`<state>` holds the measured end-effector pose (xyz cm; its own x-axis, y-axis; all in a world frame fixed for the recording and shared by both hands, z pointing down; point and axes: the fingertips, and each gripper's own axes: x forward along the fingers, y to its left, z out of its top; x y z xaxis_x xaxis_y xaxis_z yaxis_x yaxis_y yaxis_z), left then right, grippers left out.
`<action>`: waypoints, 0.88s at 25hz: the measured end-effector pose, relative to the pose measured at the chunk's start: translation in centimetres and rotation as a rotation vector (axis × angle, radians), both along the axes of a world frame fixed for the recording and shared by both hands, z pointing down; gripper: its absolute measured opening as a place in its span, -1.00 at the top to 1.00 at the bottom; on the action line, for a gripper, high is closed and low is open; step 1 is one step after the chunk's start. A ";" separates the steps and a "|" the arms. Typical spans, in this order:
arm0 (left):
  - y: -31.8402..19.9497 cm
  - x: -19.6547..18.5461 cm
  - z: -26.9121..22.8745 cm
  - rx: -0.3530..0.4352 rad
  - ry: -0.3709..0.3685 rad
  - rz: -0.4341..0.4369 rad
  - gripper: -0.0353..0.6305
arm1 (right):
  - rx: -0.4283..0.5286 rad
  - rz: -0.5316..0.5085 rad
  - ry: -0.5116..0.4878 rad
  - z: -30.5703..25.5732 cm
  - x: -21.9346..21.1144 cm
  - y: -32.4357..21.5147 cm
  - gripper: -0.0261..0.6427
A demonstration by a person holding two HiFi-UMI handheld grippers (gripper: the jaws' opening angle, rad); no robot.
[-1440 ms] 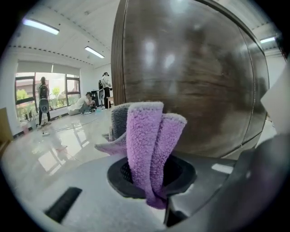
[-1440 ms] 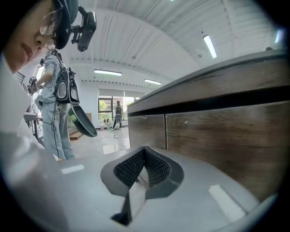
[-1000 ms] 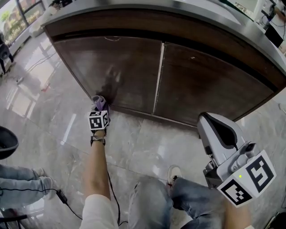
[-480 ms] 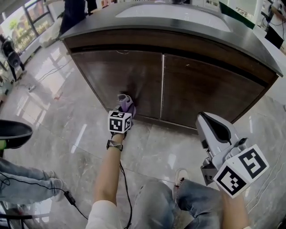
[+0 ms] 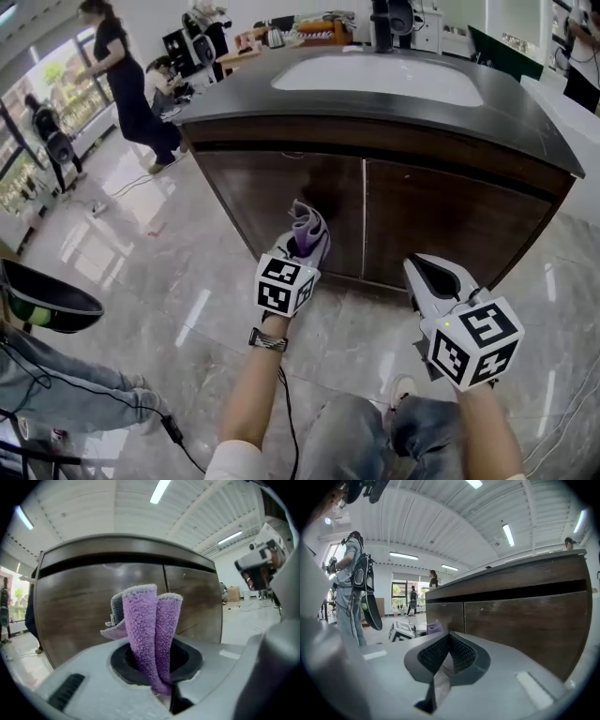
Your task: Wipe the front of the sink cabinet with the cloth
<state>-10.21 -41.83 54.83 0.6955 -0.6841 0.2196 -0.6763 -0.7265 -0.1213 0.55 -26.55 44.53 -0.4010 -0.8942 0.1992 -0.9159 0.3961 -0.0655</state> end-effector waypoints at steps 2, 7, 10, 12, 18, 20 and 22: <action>1.7 0.3 -1.7 0.020 -0.009 0.025 0.73 | -0.042 0.025 0.017 1.2 0.9 -0.6 0.90; 4.7 -0.5 -6.4 0.081 -0.032 0.009 0.73 | -0.056 -0.026 0.046 0.9 1.0 -1.8 0.90; 6.6 -1.0 -9.1 0.118 -0.037 -0.006 0.73 | -0.026 -0.041 0.012 -0.9 2.0 -2.6 0.90; 7.7 -1.4 -10.9 0.148 -0.039 -0.019 0.73 | -0.007 -0.029 -0.032 -1.7 2.5 -3.3 0.90; 11.9 -1.1 -13.8 0.220 -0.029 -0.038 0.73 | 0.039 -0.027 0.024 -2.3 1.9 -2.0 0.90; 12.5 -1.2 -14.6 0.220 -0.021 -0.045 0.73 | 0.062 -0.035 0.031 -3.5 1.4 -1.8 0.90; 12.6 -1.3 -15.0 0.224 -0.020 -0.060 0.73 | 0.092 -0.049 0.046 -5.0 1.0 -1.8 0.90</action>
<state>-11.54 -29.23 39.86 0.6491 -0.7574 0.0711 -0.7135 -0.6385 -0.2884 1.58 -28.34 39.57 -0.4371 -0.8890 0.1363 -0.8964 0.4430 0.0147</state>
